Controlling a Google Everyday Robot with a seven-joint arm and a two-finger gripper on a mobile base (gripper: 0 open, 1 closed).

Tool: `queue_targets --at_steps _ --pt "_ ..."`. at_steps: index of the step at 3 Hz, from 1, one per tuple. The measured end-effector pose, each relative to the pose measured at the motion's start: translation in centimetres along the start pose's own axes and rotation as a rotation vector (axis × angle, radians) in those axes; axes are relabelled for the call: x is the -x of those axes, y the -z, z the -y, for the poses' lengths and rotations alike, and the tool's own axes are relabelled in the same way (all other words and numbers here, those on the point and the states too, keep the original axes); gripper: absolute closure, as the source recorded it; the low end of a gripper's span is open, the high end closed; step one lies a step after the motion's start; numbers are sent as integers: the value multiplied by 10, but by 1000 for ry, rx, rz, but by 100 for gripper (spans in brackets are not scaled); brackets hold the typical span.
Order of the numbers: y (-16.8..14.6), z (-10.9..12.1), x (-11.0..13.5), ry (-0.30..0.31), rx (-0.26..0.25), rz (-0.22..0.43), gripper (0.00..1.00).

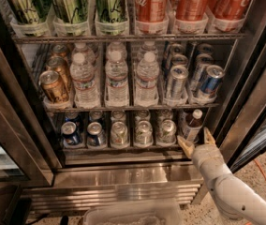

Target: Pick blue plastic bottle from bottom shelf of fridge

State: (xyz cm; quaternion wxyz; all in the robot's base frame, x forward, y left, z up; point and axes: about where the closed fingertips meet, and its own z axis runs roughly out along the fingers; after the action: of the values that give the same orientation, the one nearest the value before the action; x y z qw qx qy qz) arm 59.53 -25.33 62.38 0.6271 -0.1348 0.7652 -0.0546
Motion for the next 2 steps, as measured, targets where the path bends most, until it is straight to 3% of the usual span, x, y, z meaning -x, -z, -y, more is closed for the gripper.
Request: queue_targets --at_steps 2 --pt "-14 -7 4 -18 -4 37 29"
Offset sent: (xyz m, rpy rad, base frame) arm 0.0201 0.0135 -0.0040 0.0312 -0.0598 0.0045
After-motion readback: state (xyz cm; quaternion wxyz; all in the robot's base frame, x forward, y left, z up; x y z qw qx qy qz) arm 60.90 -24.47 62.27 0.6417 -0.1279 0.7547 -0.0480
